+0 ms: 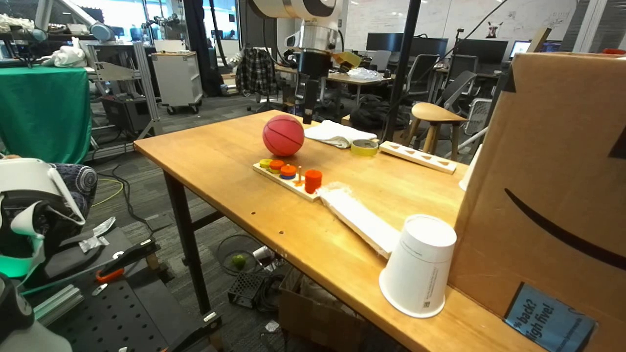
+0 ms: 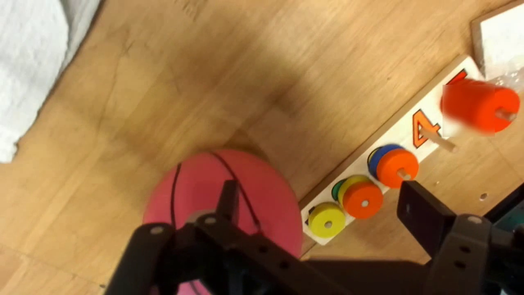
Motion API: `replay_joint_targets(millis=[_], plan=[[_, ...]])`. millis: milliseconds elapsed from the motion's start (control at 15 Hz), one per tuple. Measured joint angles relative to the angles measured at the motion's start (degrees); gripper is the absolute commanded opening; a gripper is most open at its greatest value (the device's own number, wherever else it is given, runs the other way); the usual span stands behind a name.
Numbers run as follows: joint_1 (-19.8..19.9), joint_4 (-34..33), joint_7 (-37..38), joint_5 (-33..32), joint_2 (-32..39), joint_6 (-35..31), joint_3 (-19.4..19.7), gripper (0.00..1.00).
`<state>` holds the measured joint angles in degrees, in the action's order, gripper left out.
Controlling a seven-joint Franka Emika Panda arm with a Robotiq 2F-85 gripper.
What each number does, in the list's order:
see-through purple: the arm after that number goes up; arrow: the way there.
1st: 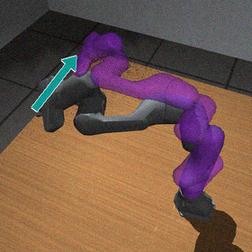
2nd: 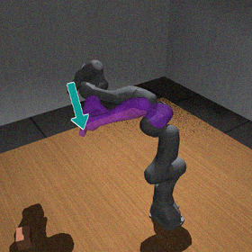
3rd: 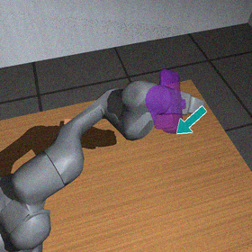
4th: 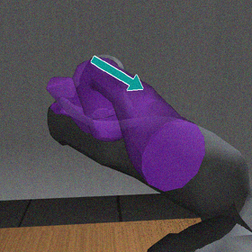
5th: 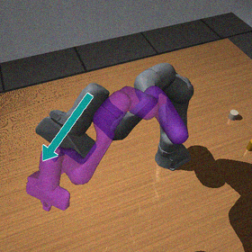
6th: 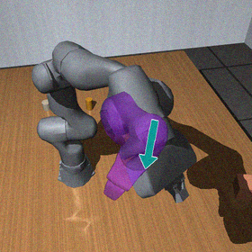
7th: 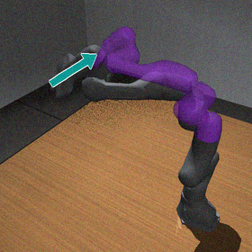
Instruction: Move the basketball to the right
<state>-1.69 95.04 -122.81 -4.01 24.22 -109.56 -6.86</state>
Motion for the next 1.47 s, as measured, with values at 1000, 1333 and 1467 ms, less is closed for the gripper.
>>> replay_joint_targets(millis=[1000,1333,1467], plan=[[2.43,2.52,9.87,-5.51,-0.99,-2.37,3.63,1.00],[1.52,6.95,10.00,-5.05,-4.79,-1.98,1.74,1.00],[1.42,8.21,9.83,-2.80,-7.06,-0.83,0.34,1.00]])
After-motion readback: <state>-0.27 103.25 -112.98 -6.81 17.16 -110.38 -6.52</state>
